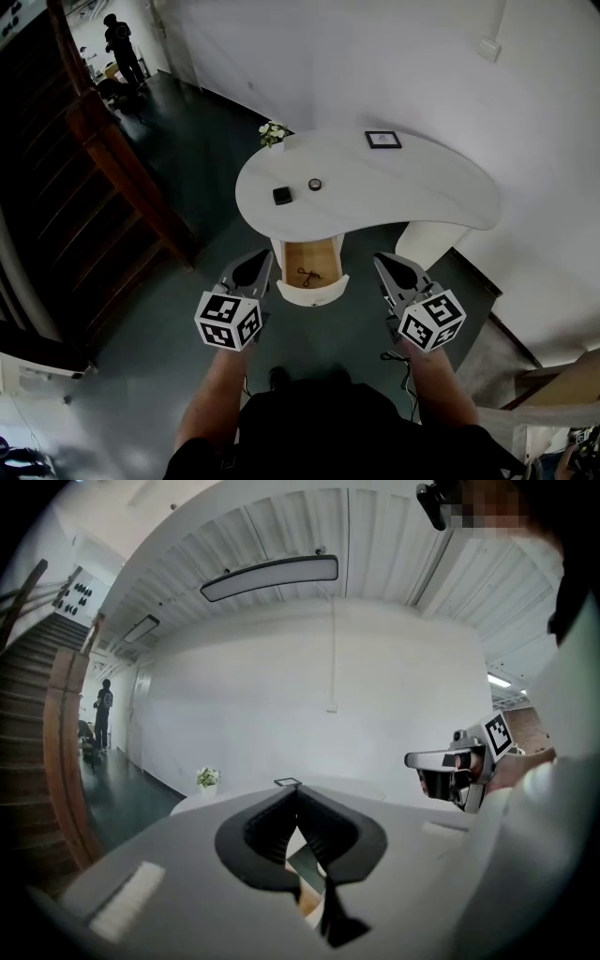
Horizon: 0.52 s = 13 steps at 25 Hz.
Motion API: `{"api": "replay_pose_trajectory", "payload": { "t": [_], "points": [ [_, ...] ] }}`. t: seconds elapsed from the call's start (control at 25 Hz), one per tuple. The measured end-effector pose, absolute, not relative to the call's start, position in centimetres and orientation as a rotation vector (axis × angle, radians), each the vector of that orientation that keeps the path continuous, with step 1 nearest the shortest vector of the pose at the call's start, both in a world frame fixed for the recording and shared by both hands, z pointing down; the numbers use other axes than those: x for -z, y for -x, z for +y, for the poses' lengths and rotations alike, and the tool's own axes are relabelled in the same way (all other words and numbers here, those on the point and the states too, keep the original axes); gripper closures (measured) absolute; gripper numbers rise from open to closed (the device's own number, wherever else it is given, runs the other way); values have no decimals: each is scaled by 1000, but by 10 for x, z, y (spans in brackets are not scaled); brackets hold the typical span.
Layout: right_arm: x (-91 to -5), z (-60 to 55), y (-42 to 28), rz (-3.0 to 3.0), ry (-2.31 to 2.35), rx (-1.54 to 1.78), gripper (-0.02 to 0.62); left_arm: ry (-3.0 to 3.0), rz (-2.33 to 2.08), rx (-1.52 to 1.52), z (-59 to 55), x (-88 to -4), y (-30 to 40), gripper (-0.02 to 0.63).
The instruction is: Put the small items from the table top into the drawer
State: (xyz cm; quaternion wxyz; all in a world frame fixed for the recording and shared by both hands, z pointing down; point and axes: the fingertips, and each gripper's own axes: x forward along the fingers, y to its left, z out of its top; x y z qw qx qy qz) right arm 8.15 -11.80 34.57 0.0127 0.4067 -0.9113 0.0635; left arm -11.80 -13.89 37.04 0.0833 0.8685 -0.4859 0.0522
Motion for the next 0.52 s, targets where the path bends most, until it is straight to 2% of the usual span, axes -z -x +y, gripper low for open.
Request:
{"api": "replay_pose_trajectory", "payload": {
  "t": [0.52],
  "points": [
    [-333,-129,-35,-2872,-1314,-233,584,-2595,-1503,-144,-158,-362,168,594]
  ]
}}
